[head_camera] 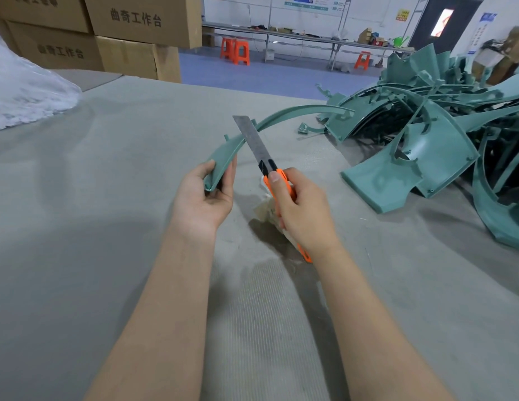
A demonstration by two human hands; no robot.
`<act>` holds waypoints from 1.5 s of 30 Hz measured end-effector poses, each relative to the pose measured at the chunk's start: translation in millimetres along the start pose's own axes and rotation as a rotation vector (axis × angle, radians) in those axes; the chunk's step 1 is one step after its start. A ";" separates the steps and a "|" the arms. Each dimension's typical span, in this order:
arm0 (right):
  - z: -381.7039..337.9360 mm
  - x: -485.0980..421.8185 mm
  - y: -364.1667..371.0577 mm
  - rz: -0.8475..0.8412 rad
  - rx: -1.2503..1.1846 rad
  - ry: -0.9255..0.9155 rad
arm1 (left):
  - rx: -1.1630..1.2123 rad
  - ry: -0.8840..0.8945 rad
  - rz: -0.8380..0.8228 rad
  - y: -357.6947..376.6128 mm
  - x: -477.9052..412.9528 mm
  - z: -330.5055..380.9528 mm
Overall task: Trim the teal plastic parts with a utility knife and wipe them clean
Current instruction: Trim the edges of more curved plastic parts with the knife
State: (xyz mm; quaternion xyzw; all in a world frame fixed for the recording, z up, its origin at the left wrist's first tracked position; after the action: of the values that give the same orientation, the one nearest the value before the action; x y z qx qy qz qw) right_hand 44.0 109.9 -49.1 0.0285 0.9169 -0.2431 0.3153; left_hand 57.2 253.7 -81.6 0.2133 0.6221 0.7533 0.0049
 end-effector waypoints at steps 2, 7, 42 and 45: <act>1.7 0.4 2.1 -0.015 -0.012 0.008 | -0.003 0.011 0.011 -1.3 0.8 0.5; 6.5 2.1 4.8 -0.040 -0.076 0.044 | -0.001 0.035 0.031 -2.5 1.6 1.7; 6.9 1.9 -0.8 -0.058 -0.065 0.095 | -0.064 0.174 0.128 -9.4 -3.9 17.4; 9.2 2.9 -2.2 -0.057 -0.054 0.125 | -0.115 0.213 0.134 -8.1 -1.6 19.5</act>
State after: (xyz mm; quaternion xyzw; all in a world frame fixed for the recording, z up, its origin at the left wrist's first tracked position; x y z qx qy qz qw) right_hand 46.5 103.4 -56.1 0.0088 0.9415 -0.2249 0.2510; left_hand 63.0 273.3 -87.1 0.1728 0.5592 0.8047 -0.0993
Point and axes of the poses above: each hand's wrist, its own x-axis away from the middle knuckle, its own y-axis out of the palm, z = x × y, the point moved 9 cm from there along -x, towards the middle knuckle, and after that the axes turned 13 degrees about -y, right-handed, at the moved point
